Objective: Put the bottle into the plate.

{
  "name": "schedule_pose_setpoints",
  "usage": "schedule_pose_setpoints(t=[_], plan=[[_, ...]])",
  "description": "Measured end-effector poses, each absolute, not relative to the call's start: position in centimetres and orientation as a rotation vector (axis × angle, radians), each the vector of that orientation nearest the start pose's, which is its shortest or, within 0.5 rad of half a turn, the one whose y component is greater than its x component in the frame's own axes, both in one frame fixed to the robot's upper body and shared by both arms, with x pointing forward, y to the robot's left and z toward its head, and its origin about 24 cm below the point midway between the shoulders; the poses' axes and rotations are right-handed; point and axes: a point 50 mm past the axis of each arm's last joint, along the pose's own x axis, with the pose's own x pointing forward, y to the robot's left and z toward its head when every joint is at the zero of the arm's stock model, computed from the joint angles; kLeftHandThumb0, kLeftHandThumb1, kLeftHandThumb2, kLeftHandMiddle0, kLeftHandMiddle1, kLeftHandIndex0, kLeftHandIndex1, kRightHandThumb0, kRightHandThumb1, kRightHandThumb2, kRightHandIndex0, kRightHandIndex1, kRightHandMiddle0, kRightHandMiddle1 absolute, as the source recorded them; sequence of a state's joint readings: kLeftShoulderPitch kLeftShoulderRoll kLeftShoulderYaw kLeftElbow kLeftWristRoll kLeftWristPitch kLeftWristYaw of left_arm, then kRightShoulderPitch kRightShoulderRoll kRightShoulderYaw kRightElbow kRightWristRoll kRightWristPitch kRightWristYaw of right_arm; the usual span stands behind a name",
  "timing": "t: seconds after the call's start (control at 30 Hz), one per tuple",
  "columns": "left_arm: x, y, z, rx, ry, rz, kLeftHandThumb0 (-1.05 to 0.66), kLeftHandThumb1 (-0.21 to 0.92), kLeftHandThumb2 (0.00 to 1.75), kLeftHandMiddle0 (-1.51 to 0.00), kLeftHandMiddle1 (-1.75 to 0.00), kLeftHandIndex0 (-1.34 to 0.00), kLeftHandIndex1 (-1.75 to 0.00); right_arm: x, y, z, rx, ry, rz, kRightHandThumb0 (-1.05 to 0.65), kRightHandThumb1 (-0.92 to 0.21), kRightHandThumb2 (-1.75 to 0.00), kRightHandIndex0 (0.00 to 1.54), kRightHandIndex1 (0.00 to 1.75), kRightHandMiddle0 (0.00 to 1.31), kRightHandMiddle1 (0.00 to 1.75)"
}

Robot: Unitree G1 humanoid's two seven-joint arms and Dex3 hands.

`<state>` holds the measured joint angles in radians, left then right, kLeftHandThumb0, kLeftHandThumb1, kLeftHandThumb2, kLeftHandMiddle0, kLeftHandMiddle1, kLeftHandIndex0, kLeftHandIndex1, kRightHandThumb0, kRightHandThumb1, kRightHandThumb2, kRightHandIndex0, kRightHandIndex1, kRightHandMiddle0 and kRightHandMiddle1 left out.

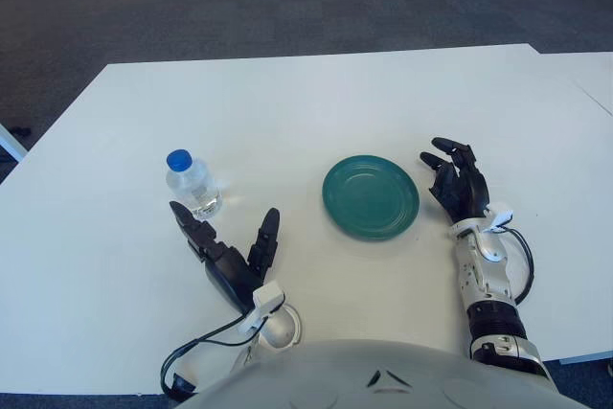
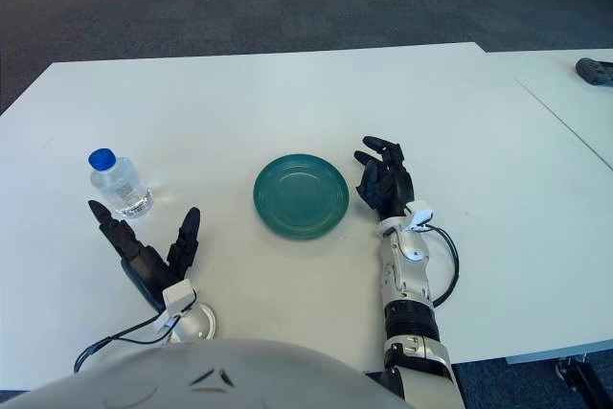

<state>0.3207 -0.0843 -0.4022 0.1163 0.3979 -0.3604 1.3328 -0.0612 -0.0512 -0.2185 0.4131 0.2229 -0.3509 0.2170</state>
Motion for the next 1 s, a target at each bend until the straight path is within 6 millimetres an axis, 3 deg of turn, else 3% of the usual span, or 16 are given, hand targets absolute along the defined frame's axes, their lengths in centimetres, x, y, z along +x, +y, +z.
schedule_pose_setpoints(t=[0.2,0.63,1.0], plan=[[17.3,9.6,0.6,0.105,-0.159,0.919,-0.88,0.92,0.07,0.0,0.0,0.0,0.0,24.8,-20.6,0.0,0.17,-0.03,-0.07,-0.44,-0.64,-1.13,0.53,1.03,0.29,1.17],[20.4,8.8,0.7,0.05,-0.226,0.913,-0.91,0.91,0.06,0.0,0.0,0.0,0.0,24.9,-20.8,0.1,0.197,-0.006,-0.081,-0.41,-0.66,-1.14,0.57,1.0,0.24,1.14],[22.2,10.4,0.1,0.008,-0.165,1.044,-0.92,0.91,0.04,0.0,0.0,0.0,0.0,24.8,-21.2,0.1,0.214,-0.009,-0.095,-0.47,-0.75,-1.03,0.57,0.95,0.19,1.11]])
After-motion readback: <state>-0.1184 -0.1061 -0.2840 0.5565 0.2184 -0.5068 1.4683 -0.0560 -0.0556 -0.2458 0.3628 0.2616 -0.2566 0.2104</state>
